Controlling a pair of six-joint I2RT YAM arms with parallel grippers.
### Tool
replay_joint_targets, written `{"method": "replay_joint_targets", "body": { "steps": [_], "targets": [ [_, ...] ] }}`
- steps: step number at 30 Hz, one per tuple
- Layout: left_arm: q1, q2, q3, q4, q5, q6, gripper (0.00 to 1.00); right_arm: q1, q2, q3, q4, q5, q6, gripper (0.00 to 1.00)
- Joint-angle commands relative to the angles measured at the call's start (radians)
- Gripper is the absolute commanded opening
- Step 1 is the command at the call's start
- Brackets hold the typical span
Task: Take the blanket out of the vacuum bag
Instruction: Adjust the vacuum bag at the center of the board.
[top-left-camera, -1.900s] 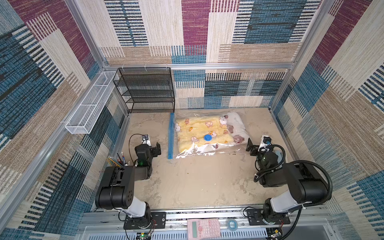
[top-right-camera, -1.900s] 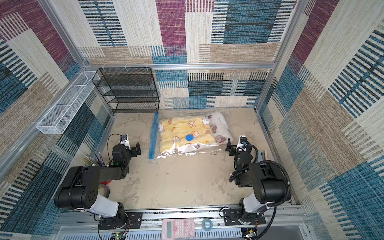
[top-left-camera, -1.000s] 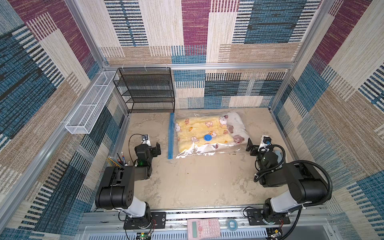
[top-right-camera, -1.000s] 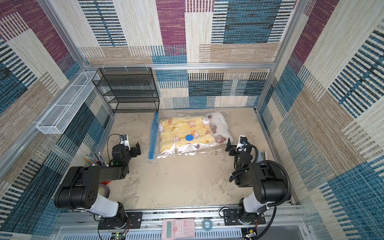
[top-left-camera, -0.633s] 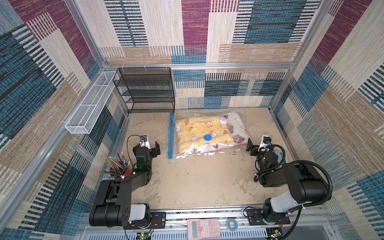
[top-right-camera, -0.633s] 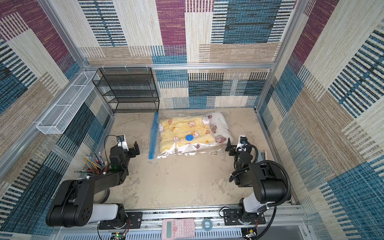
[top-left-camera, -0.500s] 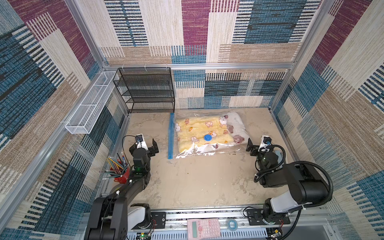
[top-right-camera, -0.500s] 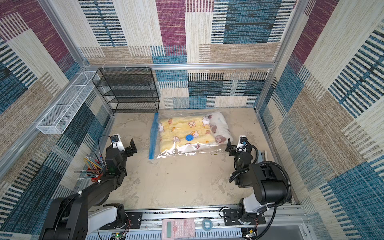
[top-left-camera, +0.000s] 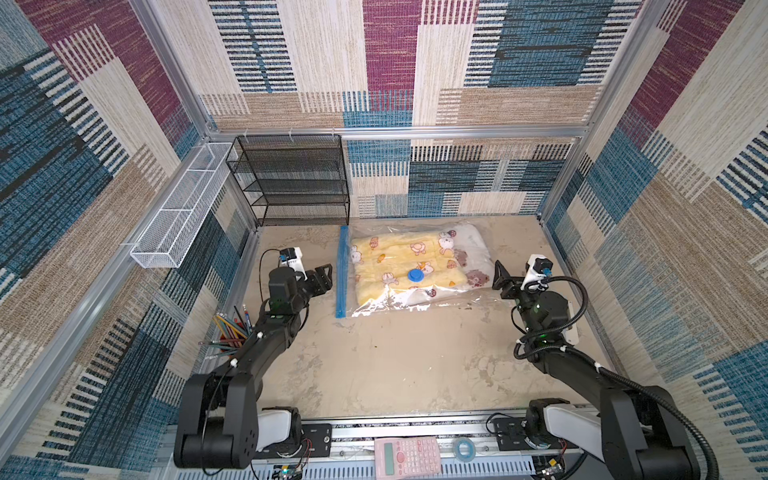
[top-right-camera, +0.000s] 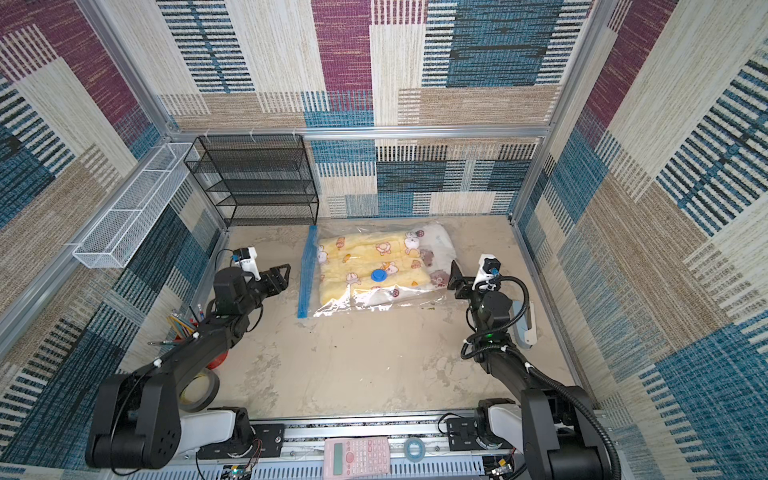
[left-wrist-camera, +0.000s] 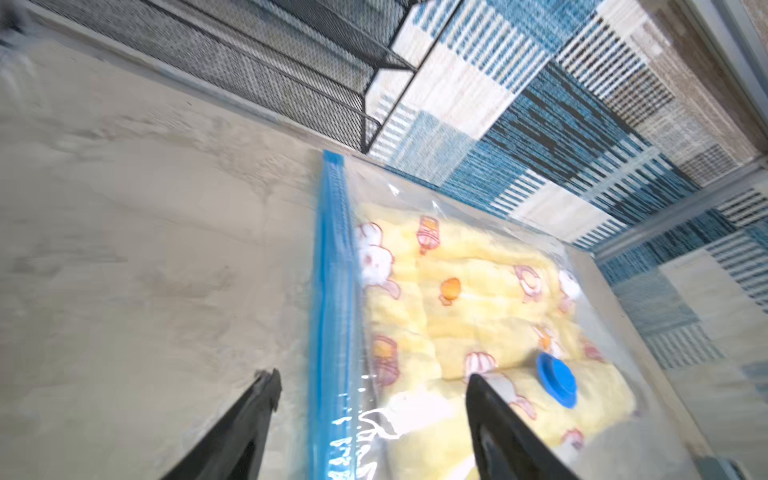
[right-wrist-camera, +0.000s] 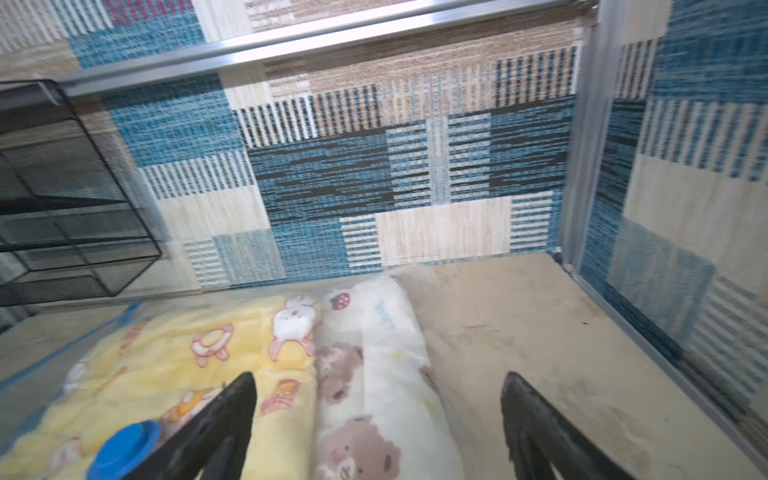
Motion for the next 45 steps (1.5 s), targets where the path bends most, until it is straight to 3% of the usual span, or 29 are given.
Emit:
{"method": "replay_joint_targets", "body": {
  "steps": [1, 4, 10, 13, 19, 27, 34, 38, 45],
  "targets": [
    [0.001, 0.156, 0.121, -0.208, 0.178, -0.044, 0.68, 0.014, 0.031, 0.069, -0.25, -0.226, 0.111, 0.88],
    [-0.004, 0.313, 0.243, -0.229, 0.263, -0.05, 0.63, 0.053, 0.094, 0.114, -0.338, -0.284, 0.159, 0.85],
    [-0.005, 0.493, 0.367, -0.221, 0.272, -0.074, 0.54, 0.109, 0.225, 0.161, -0.4, -0.296, 0.209, 0.85],
    [-0.005, 0.533, 0.39, -0.217, 0.323, -0.089, 0.38, 0.11, 0.298, 0.18, -0.421, -0.3, 0.243, 0.82],
    [-0.005, 0.474, 0.331, -0.211, 0.261, -0.082, 0.0, 0.11, 0.361, 0.196, -0.437, -0.288, 0.283, 0.81],
    [-0.019, 0.363, 0.151, -0.175, 0.216, -0.145, 0.0, 0.111, 0.421, 0.262, -0.535, -0.14, 0.312, 0.84],
    [-0.148, 0.295, 0.009, -0.161, 0.165, -0.182, 0.0, 0.083, 0.562, 0.42, -0.589, -0.127, 0.308, 0.85],
    [-0.282, 0.259, -0.063, -0.161, 0.112, -0.2, 0.0, 0.018, 0.636, 0.498, -0.59, -0.18, 0.312, 0.85],
    [-0.64, 0.186, -0.078, -0.167, 0.021, -0.213, 0.0, -0.041, 0.729, 0.664, -0.64, -0.205, 0.284, 0.86]
  ]
}}
